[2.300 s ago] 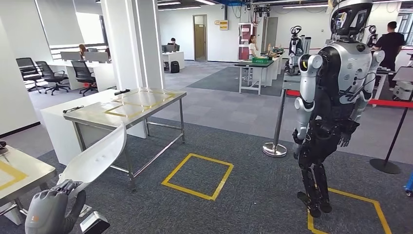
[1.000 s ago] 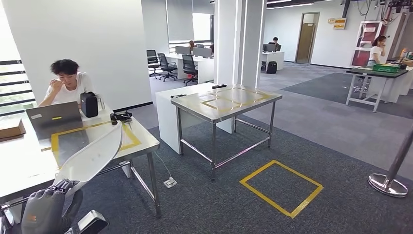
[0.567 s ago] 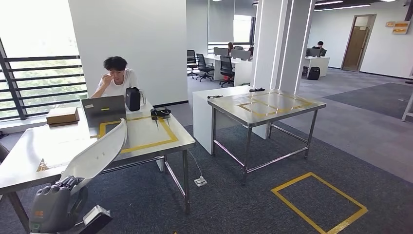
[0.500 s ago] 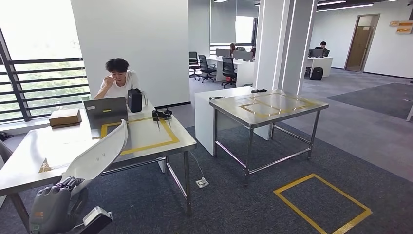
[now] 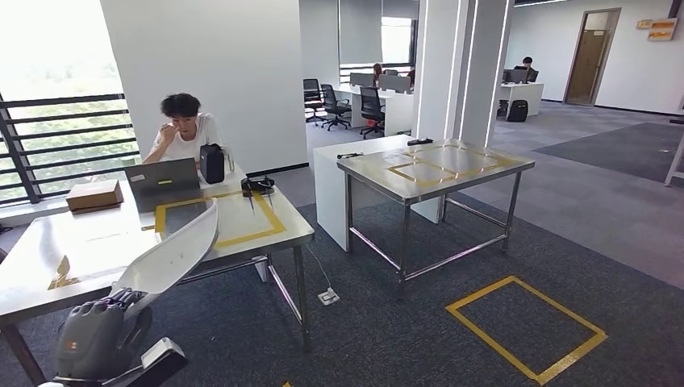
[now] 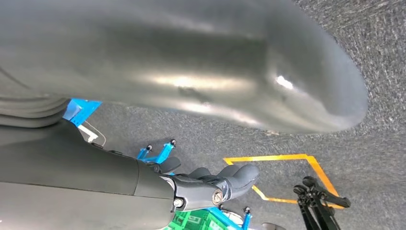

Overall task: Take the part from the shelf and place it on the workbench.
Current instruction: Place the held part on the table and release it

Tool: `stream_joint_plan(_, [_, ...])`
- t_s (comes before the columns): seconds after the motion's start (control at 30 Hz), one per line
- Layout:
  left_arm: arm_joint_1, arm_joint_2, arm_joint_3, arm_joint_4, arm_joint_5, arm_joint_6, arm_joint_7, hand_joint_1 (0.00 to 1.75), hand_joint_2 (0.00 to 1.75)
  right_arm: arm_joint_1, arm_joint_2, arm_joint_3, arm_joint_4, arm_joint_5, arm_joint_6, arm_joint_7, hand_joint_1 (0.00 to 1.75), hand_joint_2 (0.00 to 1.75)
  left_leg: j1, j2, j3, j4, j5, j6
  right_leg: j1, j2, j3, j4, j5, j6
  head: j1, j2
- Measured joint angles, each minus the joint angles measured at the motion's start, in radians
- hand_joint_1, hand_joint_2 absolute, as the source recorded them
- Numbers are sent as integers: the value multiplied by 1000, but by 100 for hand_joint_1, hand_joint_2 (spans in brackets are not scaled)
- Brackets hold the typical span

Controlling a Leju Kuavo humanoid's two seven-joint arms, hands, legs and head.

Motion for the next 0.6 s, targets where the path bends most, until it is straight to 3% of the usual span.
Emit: stream_joint_plan(0.6, [-1, -1, 0, -1, -7, -5, 14, 175, 175, 0, 0, 0, 0, 13, 5, -1, 0, 0, -1, 0, -5, 6, -1, -3, -2, 0, 0, -3, 2, 3, 0, 0])
